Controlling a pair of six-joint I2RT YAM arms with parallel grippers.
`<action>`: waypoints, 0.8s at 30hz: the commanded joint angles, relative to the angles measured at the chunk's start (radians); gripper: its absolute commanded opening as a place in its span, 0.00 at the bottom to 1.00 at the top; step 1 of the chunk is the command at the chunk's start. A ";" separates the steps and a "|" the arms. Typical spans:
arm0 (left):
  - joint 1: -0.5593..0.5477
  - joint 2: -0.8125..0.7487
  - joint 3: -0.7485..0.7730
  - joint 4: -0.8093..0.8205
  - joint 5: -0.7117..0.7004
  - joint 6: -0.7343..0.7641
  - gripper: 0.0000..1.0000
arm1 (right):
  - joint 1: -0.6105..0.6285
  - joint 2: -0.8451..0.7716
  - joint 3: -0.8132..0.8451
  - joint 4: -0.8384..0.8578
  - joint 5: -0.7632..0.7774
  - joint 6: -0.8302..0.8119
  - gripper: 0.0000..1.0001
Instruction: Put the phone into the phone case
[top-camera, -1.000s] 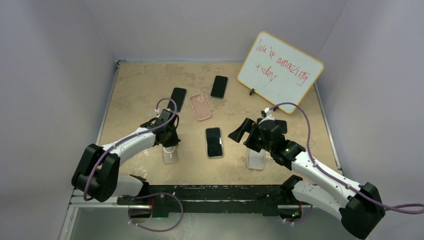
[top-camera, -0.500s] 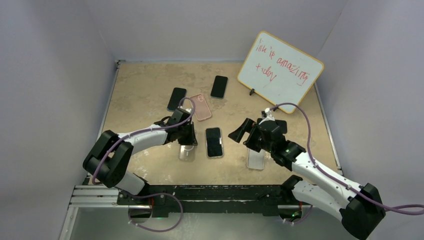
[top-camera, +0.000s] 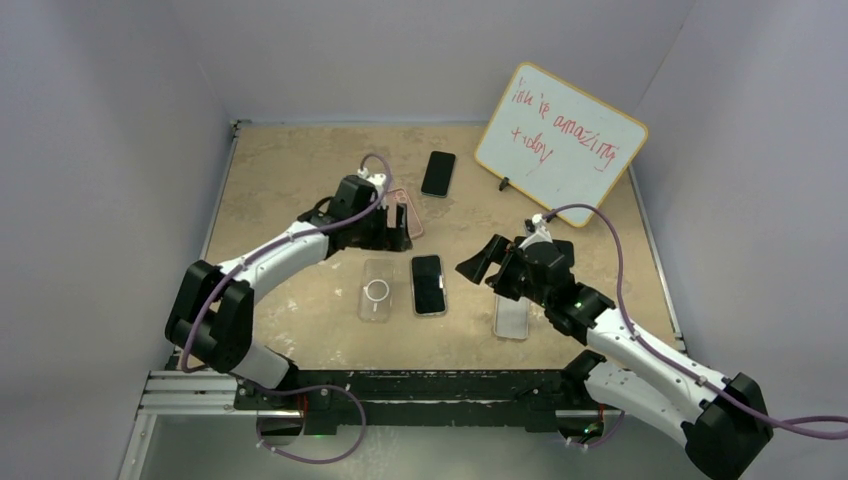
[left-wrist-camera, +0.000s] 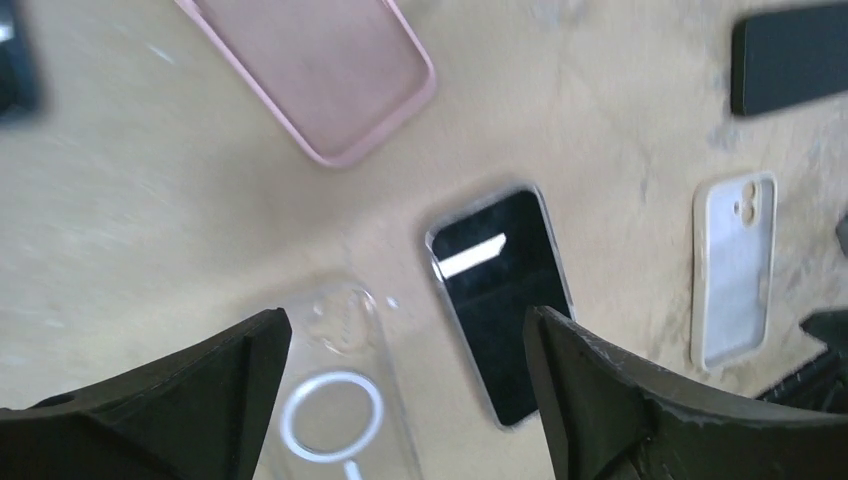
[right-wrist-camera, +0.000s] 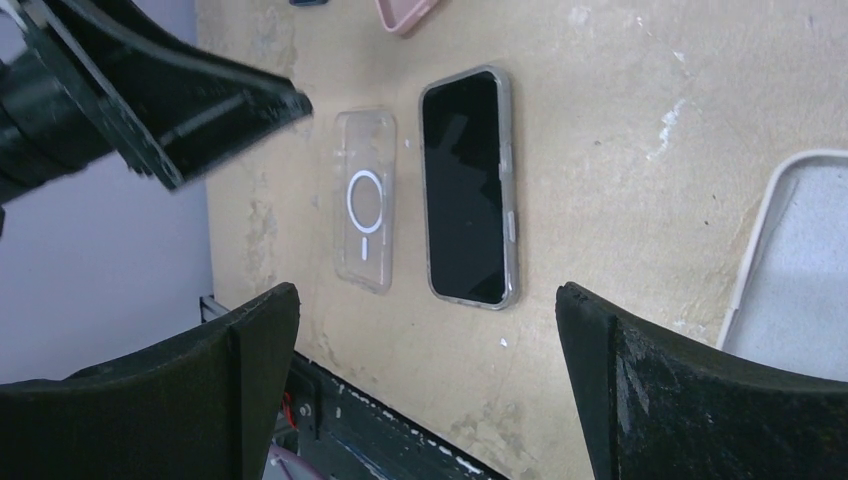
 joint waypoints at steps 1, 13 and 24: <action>0.122 0.027 0.115 -0.033 0.000 0.141 0.91 | 0.001 -0.018 0.012 0.075 -0.030 -0.049 0.98; 0.340 0.321 0.470 -0.082 0.048 0.337 0.94 | 0.001 -0.014 0.014 0.096 -0.039 -0.063 0.99; 0.367 0.559 0.615 -0.103 0.020 0.450 0.97 | 0.001 -0.010 0.030 0.064 -0.053 -0.065 0.98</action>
